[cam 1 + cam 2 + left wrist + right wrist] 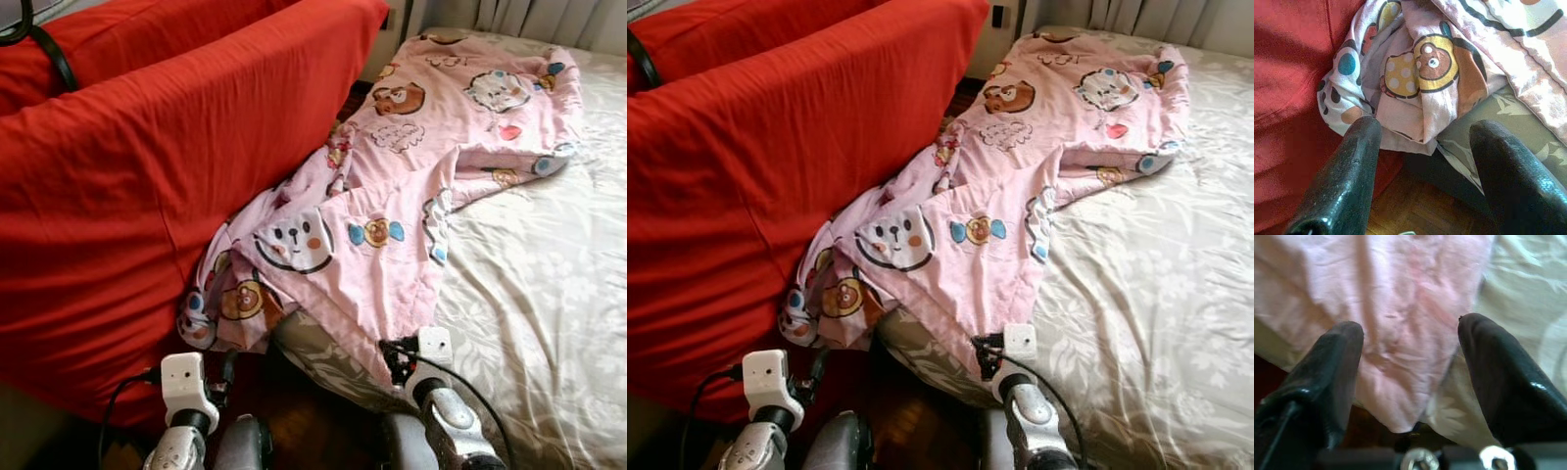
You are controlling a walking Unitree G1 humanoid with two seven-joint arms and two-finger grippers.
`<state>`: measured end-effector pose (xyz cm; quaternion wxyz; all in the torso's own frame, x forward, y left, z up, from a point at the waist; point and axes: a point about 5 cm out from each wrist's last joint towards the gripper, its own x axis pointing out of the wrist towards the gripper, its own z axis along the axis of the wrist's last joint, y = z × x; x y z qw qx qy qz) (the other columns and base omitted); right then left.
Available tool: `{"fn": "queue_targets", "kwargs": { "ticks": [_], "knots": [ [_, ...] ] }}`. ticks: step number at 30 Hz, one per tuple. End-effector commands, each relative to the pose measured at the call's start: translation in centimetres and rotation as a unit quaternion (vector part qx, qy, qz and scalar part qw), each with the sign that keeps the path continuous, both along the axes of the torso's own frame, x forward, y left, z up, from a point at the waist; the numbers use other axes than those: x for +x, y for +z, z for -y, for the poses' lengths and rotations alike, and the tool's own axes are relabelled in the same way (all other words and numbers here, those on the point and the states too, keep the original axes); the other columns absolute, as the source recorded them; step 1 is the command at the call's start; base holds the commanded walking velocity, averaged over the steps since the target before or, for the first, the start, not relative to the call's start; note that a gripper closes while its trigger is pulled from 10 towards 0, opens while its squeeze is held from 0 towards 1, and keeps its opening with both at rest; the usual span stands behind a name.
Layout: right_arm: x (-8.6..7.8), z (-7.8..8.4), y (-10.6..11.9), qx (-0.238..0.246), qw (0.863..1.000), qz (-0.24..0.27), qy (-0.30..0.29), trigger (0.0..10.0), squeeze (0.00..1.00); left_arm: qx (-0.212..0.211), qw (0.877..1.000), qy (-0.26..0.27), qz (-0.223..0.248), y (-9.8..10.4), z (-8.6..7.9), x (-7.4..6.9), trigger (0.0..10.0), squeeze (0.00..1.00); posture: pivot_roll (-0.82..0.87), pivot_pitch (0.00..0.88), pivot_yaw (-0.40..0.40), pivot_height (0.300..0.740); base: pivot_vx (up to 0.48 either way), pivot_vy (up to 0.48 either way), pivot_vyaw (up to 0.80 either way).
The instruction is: Clean up the room
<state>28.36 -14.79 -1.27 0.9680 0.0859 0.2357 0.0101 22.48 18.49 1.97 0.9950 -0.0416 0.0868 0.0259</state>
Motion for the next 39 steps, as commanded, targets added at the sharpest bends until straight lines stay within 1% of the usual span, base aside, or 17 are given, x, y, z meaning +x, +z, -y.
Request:
{"fn": "queue_targets", "kwargs": {
  "ticks": [1,3,9,10,11,12,15,17,21,25,28,32,35,39],
  "knots": [
    [-0.3,-0.4,-0.5,0.010,1.000,-0.025,-0.012,10.0,1.00,0.005,1.000,0.000,-0.015,-0.3,-0.4,-0.8,10.0,0.00,0.04,0.236,0.051,0.636,0.000,0.000,0.00],
    [-0.3,-0.6,-0.6,0.019,0.999,-0.030,-0.019,10.0,1.00,0.006,1.000,0.000,-0.015,-0.2,-0.5,-1.4,10.0,0.00,0.05,0.248,0.056,0.636,0.000,0.000,0.00],
    [-0.1,-0.9,-0.4,0.012,0.999,-0.032,-0.017,10.0,1.00,0.014,1.000,-0.009,-0.017,0.3,-0.5,-2.0,10.0,0.00,0.07,0.278,0.068,0.636,0.000,0.000,0.00],
    [-0.1,-0.8,-0.4,0.010,0.999,-0.031,-0.017,10.0,0.69,0.016,1.000,-0.011,-0.017,0.4,-0.5,-2.2,10.0,0.00,0.08,0.287,0.072,0.636,0.000,0.000,0.00],
    [0.0,-0.8,-0.4,0.005,0.999,-0.032,-0.016,10.0,0.41,0.017,1.000,-0.013,-0.016,0.5,-0.4,-2.4,10.0,0.00,0.08,0.291,0.073,0.636,0.000,0.000,0.00],
    [0.1,-0.6,-0.2,0.004,0.999,-0.027,-0.025,10.0,0.00,0.017,1.000,-0.014,-0.016,0.7,-0.4,-2.7,10.0,0.00,0.09,0.301,0.077,0.636,0.000,0.000,0.00],
    [0.4,-0.2,0.0,0.003,0.999,-0.022,-0.035,10.0,0.00,0.017,1.000,-0.015,-0.017,1.0,-0.5,-3.3,10.0,0.00,0.10,0.321,0.081,0.636,0.000,0.000,0.00],
    [0.5,-0.1,0.1,0.001,0.999,-0.020,-0.037,10.0,0.00,0.017,1.000,-0.015,-0.017,1.1,-0.5,-3.4,10.0,0.00,0.10,0.321,0.081,0.636,0.000,0.000,0.00],
    [1.4,0.5,1.0,-0.008,0.999,-0.006,-0.045,10.0,0.00,0.019,0.999,-0.012,-0.029,1.4,-0.6,-4.5,10.0,0.00,0.12,0.356,0.085,0.636,0.000,0.000,0.00],
    [2.0,0.5,1.6,-0.010,0.999,0.002,-0.043,10.0,0.00,0.022,0.999,-0.012,-0.034,1.5,-0.6,-5.0,10.0,0.00,0.13,0.371,0.085,0.636,0.000,0.000,0.00],
    [2.2,0.5,1.8,-0.012,0.999,0.004,-0.039,10.0,0.00,0.021,0.999,-0.011,-0.038,1.6,-0.6,-5.2,10.0,0.00,0.14,0.376,0.084,0.636,0.000,0.000,0.00],
    [2.3,0.5,1.7,-0.034,0.999,-0.008,-0.031,10.0,0.00,0.020,0.999,-0.010,-0.045,1.6,-0.4,-5.5,10.0,0.00,0.14,0.383,0.082,0.636,0.000,0.000,0.00],
    [2.1,0.8,1.5,-0.048,0.998,-0.024,-0.042,10.0,0.00,0.019,0.999,-0.009,-0.047,1.6,-0.3,-5.6,10.0,0.00,0.14,0.385,0.081,0.636,0.000,0.000,0.00],
    [2.0,0.8,1.4,-0.047,0.997,-0.029,-0.050,10.0,0.00,0.018,0.999,-0.009,-0.050,1.5,-0.1,-5.7,10.0,0.00,0.14,0.387,0.080,0.636,0.000,0.000,0.00]
  ]
}}
